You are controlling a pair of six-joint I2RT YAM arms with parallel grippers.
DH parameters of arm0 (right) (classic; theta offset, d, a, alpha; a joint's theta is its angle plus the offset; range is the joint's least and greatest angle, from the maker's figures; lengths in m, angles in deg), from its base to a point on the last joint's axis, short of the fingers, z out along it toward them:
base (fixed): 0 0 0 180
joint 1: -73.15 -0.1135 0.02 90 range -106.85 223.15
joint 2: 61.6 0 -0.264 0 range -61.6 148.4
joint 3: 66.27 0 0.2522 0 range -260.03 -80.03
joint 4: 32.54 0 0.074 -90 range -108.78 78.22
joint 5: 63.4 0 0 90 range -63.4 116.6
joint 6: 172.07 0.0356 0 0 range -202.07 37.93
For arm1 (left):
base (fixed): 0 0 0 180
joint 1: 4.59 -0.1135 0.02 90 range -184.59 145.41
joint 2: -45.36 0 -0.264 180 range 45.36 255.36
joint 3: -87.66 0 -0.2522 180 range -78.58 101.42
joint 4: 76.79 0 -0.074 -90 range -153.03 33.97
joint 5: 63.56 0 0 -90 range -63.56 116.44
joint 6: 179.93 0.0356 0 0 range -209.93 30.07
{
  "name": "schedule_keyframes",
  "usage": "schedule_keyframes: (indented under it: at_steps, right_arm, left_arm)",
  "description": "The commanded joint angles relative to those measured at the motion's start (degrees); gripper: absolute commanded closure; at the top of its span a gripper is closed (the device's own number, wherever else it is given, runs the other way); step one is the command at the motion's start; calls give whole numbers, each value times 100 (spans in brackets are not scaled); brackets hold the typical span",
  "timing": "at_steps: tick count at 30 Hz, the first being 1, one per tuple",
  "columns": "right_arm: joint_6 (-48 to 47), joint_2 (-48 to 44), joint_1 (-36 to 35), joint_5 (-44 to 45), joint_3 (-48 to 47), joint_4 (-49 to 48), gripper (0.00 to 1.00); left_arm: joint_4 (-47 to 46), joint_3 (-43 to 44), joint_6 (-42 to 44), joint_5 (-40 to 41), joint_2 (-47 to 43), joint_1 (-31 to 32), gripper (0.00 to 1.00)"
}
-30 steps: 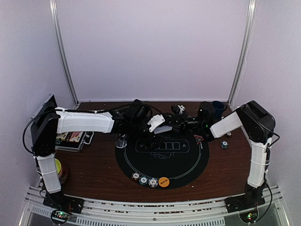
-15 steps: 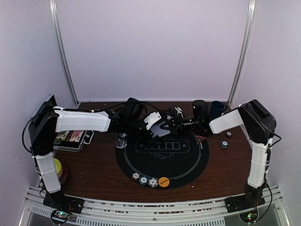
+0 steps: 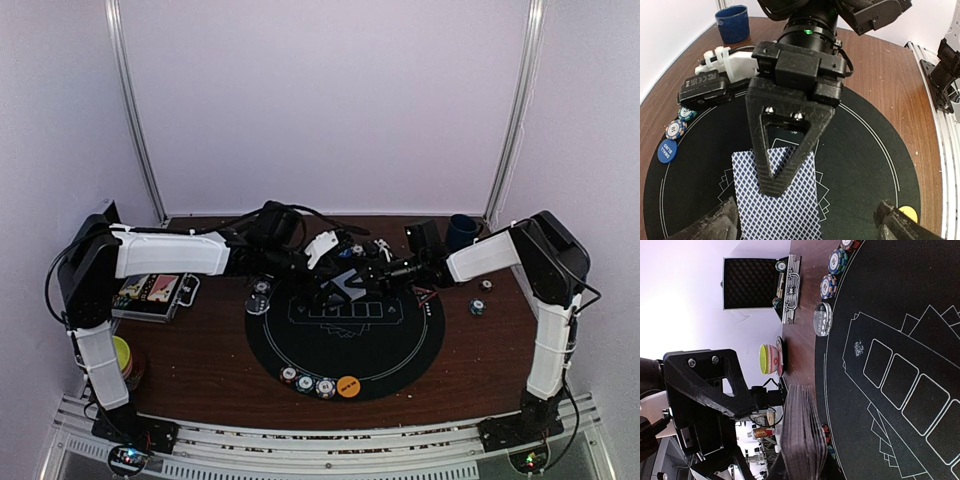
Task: Distribute texas hold em gaming equipment
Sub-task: Pass from the left arm to the right, then pass from the right arm to the left
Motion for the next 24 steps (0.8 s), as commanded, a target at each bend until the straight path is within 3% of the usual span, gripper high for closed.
schedule_keyframes:
  at_steps: [1,24]
  right_arm:
    - [63,-402,-48,55,-86,-152,100]
    - [113,-637,-305,110,-60,-72,100]
  left_arm:
    - [-172,100,15,-241,77,1,2]
    - [-204,118,-151,551,223,8,2]
